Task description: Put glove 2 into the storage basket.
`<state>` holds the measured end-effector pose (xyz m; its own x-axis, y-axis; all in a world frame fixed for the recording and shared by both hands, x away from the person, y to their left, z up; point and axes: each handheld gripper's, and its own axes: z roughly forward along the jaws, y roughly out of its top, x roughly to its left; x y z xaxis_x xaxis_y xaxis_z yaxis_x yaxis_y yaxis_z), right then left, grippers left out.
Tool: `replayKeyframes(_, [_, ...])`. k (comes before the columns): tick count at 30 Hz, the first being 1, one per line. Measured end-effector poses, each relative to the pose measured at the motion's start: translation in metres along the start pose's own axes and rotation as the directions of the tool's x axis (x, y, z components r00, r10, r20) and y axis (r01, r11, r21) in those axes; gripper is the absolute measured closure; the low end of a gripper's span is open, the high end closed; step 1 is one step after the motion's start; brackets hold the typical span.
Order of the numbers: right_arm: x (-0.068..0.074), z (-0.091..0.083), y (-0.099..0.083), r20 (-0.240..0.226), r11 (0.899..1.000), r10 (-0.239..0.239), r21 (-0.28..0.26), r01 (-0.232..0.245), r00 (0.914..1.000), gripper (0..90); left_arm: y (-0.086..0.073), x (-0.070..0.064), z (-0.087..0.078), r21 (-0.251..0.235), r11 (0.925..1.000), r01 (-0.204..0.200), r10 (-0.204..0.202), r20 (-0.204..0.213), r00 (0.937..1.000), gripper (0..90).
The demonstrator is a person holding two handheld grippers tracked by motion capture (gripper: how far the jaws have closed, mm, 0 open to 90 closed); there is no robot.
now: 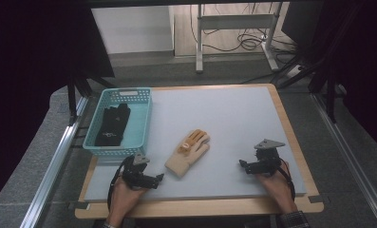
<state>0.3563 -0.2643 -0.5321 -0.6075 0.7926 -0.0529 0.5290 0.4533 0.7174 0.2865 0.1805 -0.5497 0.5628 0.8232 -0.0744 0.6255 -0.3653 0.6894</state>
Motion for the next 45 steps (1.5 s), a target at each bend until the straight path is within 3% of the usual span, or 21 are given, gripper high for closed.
replayKeyframes(3, [0.000,0.000,0.000,0.001,1.000,-0.001,-0.001,0.001,1.0000,6.8,0.003,-0.002,-0.001,-0.014,0.9999,0.006,-0.006,0.044,0.9990,1.3])
replayKeyframes(9, [0.000,0.000,0.000,0.004,1.000,-0.001,-0.001,0.001,1.0000,6.8,0.017,-0.012,-0.003,-0.015,0.9995,-0.027,0.028,0.076,0.9968,0.7])
replayKeyframes(15, [0.000,0.000,0.000,0.004,1.000,0.001,-0.001,-0.001,1.0000,6.9,0.041,-0.024,-0.001,-0.003,0.9970,-0.078,0.078,0.105,0.9915,0.0])
replayKeyframes(20, [0.001,0.000,0.000,0.004,1.000,0.001,-0.002,-0.001,1.0000,7.0,0.062,-0.034,0.010,0.010,0.9945,-0.104,0.102,0.122,0.9873,0.0])
replayKeyframes(26, [0.000,0.000,0.000,0.003,1.000,0.001,-0.002,-0.001,1.0000,7.0,0.085,-0.038,0.031,0.036,0.9940,-0.103,0.096,0.160,0.9824,0.0])
replayKeyframes(31, [0.000,0.000,0.000,0.003,1.000,0.001,-0.002,-0.001,1.0000,7.1,0.100,-0.046,0.054,0.093,0.9883,-0.120,0.106,0.148,0.9833,0.0])
replayKeyframes(38, [0.000,0.000,0.000,0.002,1.000,0.000,-0.003,0.000,1.0000,7.1,0.110,-0.054,0.078,0.164,0.9763,-0.141,0.131,0.073,0.9887,1.6])
replayKeyframes(39, [0.000,0.000,0.000,0.002,1.000,0.000,-0.003,0.000,1.0000,7.1,0.111,-0.054,0.081,0.179,0.9725,-0.149,0.139,0.068,0.9879,2.8])
replayKeyframes(42, [0.000,0.000,-0.001,0.002,1.000,0.001,-0.002,-0.001,1.0000,7.1,0.110,-0.053,0.081,0.183,0.9727,-0.143,0.131,0.075,0.9885,7.6])
replayKeyframes(45, [0.001,0.000,0.000,0.002,1.000,0.001,-0.002,-0.001,1.0000,7.2,0.110,-0.055,0.077,0.181,0.9725,-0.146,0.134,0.077,0.9879,19.3])
